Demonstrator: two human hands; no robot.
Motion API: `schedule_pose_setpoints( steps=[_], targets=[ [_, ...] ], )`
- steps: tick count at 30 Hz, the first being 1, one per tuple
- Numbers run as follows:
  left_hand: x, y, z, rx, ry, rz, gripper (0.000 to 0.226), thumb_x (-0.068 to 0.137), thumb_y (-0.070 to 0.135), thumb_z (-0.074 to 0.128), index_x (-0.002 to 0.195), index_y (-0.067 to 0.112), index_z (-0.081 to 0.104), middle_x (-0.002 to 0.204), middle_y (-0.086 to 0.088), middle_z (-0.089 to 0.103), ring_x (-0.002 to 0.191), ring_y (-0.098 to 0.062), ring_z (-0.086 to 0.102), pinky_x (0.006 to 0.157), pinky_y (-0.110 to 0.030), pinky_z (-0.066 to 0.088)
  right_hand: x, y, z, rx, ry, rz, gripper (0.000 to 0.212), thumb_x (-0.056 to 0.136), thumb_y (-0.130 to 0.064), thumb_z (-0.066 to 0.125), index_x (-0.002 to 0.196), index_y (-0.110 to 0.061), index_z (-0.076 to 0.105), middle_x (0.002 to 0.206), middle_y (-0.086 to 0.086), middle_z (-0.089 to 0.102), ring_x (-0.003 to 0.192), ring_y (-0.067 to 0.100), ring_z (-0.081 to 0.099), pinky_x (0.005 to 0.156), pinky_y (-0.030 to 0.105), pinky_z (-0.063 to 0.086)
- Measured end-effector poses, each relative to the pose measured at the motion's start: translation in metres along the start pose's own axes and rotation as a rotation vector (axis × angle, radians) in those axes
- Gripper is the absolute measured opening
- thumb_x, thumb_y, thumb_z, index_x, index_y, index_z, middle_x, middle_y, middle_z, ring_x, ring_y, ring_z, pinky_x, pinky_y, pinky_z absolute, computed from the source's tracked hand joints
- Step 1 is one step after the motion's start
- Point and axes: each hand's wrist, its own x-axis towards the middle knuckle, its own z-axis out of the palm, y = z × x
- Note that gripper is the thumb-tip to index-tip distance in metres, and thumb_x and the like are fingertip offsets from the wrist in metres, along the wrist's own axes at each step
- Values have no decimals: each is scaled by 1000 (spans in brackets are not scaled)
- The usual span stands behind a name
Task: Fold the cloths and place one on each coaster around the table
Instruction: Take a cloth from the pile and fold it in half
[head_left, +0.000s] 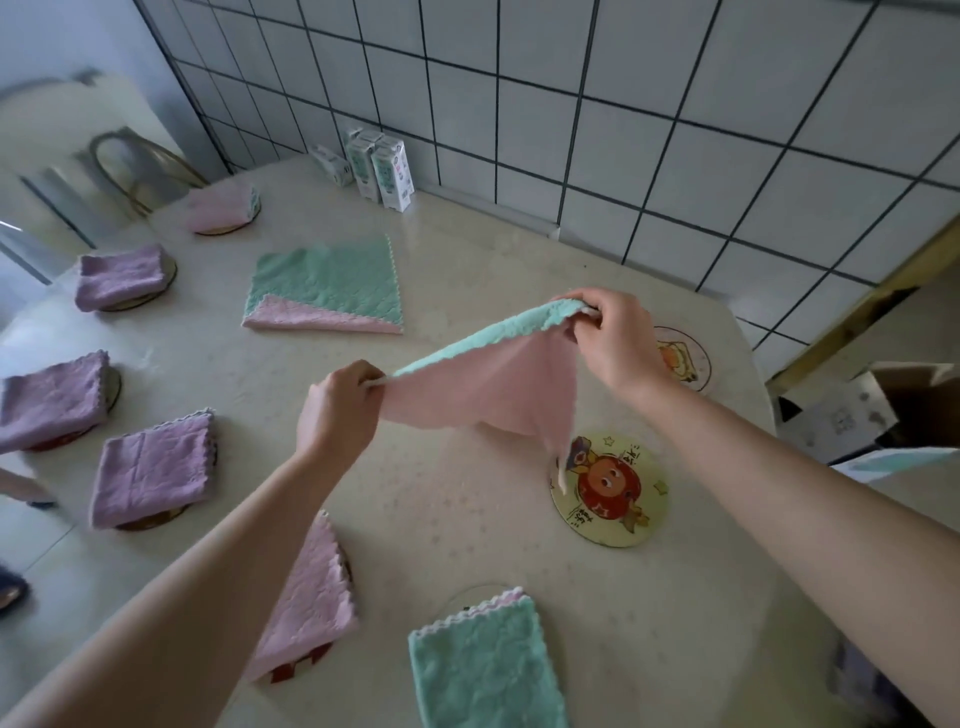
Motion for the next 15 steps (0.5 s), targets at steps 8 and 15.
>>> schedule_pose_setpoints(
  steps=[8,15],
  targets=[
    [39,19,-50,-79,285,236,21,87,8,51,97,15,68,86,-6,69,78,-29,63,77,-41,52,3,-15,-25,16,92,-81,26,90,-7,52,105,-17,71,81,-10,67,53,-8,49,46,6,32],
    [-37,-13,-32,-133,267,448,20,87,-7,57,97,6,68,96,5,63,85,-6,59,81,-6,42,-64,40,-13,49,-64,-23,32,86,2,54,105,-18,69,72,-2,66,39,4,39,35,16,28]
  ],
)
